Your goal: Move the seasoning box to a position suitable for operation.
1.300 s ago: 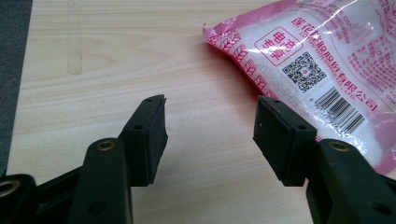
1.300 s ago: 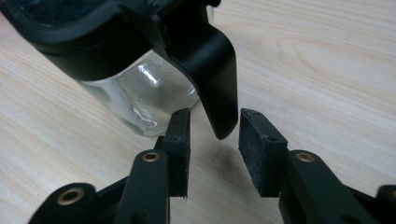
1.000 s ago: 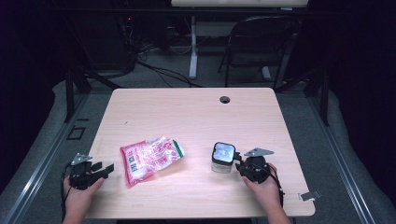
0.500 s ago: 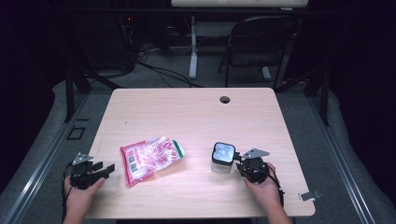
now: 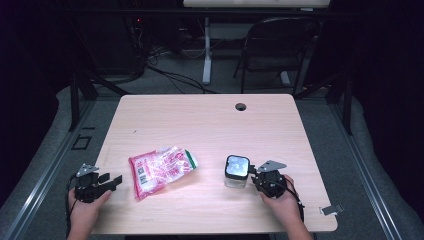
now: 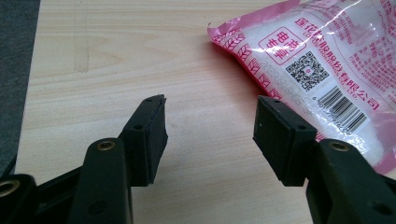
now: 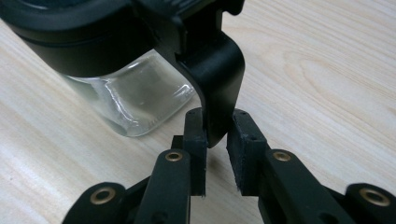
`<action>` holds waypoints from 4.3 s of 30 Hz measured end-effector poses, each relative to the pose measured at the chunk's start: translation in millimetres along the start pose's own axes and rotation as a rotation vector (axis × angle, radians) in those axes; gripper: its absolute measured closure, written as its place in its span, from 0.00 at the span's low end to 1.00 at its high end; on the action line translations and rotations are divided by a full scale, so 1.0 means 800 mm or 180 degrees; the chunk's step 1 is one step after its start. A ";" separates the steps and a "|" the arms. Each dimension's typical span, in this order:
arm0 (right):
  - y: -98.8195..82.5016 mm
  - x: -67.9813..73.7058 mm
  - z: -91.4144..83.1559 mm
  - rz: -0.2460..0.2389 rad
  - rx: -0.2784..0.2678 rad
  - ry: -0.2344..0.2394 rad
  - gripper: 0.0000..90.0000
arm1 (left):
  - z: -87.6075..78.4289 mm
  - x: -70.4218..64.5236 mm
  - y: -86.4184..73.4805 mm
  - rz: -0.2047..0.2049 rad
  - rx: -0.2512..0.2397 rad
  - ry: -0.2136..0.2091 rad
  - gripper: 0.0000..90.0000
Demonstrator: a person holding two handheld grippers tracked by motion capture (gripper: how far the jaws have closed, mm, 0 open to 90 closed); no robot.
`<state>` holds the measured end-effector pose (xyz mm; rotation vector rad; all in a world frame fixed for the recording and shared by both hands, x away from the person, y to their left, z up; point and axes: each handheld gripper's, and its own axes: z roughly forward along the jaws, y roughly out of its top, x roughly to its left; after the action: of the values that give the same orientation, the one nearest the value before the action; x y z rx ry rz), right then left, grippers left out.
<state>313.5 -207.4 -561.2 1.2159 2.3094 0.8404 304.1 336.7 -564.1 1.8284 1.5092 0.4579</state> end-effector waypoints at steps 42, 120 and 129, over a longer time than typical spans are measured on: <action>0.014 0.087 -0.003 -0.0676 0.0147 0.0359 0.86 | -0.001 -0.012 0.002 0.0126 0.0007 0.0006 0.49; 0.064 0.092 -0.063 -0.0552 -0.0367 0.0522 0.95 | -0.006 -0.196 0.012 0.1411 0.0008 -0.0769 0.71; 0.059 0.091 -0.064 -0.0510 -0.0420 0.0550 1.00 | -0.009 -0.207 0.011 0.1505 0.0005 -0.0903 0.85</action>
<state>272.4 -141.9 -496.6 0.9214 2.4042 1.0565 263.3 180.7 -525.5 2.1493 0.8860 0.3928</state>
